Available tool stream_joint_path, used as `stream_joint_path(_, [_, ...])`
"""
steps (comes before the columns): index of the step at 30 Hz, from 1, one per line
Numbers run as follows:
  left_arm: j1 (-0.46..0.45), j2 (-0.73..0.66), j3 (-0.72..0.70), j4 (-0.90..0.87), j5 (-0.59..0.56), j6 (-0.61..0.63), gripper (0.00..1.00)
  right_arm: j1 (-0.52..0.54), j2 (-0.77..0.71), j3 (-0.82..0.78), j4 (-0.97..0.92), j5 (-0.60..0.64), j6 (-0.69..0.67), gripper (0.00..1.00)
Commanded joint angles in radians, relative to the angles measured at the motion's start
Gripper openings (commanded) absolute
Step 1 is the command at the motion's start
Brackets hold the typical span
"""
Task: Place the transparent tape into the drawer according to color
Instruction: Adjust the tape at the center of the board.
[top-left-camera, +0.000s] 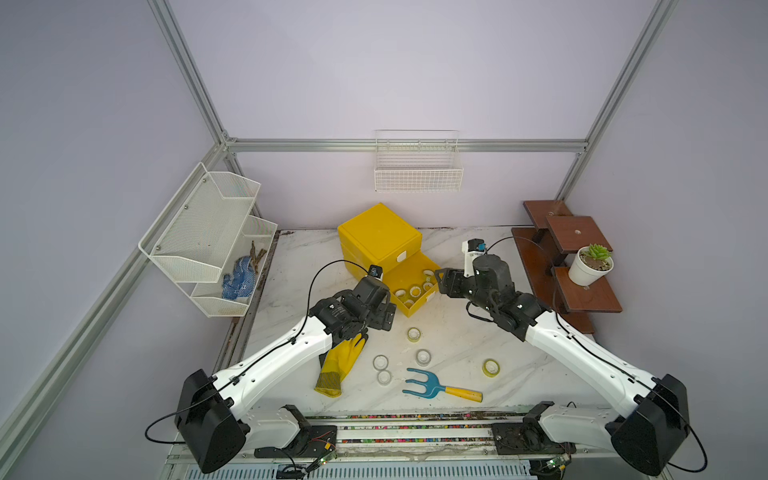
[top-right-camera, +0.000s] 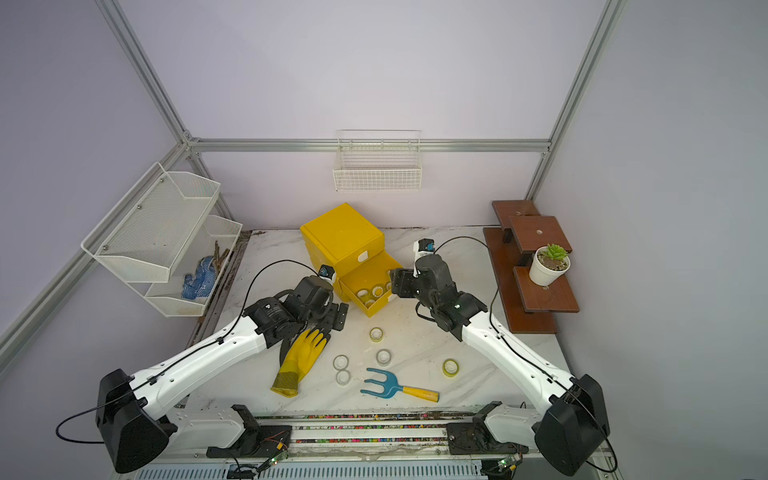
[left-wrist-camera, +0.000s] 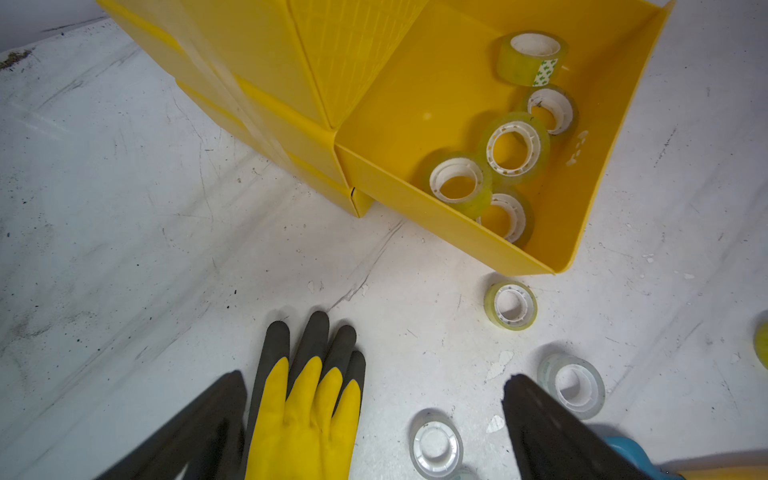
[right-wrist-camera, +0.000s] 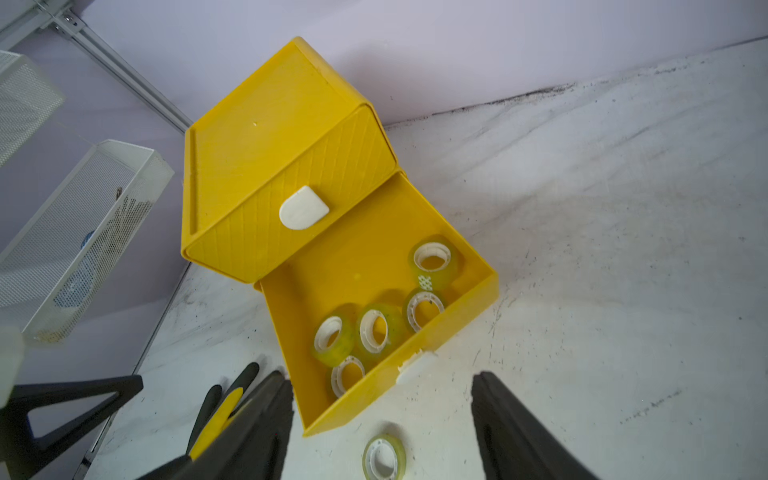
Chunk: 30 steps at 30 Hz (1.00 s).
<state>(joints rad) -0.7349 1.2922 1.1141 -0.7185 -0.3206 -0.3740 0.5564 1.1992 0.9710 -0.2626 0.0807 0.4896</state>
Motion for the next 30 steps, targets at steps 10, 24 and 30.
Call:
stream_joint_path(10, [-0.138,0.111,-0.023,0.068,0.124,-0.034,0.99,-0.004,-0.164,-0.248,-0.028,-0.006,0.067,0.73])
stream_joint_path(24, [-0.208,0.071,-0.135,0.11,-0.074,-0.138,0.94,0.026,0.082,-0.386,0.223,-0.109,0.093,0.58])
stream_joint_path(30, [-0.207,0.02,-0.17,0.059,-0.117,-0.184,0.96,0.083,0.246,-0.325,0.31,-0.021,0.07,0.47])
